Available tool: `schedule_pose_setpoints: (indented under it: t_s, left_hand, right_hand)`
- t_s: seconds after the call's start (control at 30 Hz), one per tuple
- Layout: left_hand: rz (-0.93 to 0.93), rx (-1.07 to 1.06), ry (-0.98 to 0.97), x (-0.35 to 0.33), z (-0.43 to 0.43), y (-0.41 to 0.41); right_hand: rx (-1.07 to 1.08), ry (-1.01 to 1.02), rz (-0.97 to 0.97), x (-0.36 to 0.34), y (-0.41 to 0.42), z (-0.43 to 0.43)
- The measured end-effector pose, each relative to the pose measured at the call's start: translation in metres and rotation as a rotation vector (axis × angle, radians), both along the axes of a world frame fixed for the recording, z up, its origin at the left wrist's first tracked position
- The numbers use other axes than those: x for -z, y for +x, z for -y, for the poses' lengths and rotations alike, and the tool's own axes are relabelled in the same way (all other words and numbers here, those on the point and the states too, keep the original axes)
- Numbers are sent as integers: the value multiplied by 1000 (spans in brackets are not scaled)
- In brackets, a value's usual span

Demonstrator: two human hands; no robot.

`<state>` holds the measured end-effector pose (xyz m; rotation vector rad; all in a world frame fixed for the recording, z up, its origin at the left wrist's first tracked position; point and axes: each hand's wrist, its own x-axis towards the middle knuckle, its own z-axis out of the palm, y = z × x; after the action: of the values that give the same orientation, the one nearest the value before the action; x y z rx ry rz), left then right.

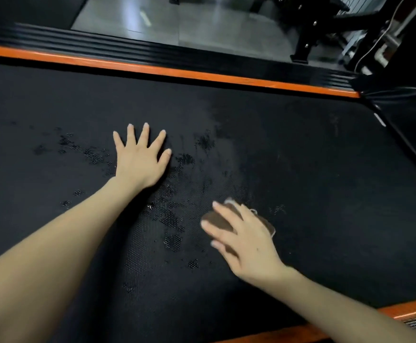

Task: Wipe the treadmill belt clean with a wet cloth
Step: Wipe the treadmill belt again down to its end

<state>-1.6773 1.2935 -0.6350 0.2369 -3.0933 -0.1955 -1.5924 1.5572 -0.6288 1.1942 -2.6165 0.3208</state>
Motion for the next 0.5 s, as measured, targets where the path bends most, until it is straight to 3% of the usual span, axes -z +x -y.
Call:
schedule_pose_setpoints:
  t_s: [0.07,0.13,0.2,0.27,0.33,0.5]
  left_hand:
    - [-1,-6,-2,5,0,-2]
    - [-6,-11,-21,10,0,0]
    - [-14,-19,-16,11,-1,1]
    - [-22,-24,-2,11,-2,1]
    - [-34,-28,-2,12,-3,0]
    - [-67,-29,-12,12,-3,0]
  right_hand:
    - [-161,65,37,-4,-9,-9]
    - [-192,111,-29,2,-52,-13]
    - [48,21,-50,3,-113,-8]
    - [434,-74,10,-1,-158,9]
    - [543,-97,-4,-1,-158,35]
    - [-102,43,-3,0,-60,38]
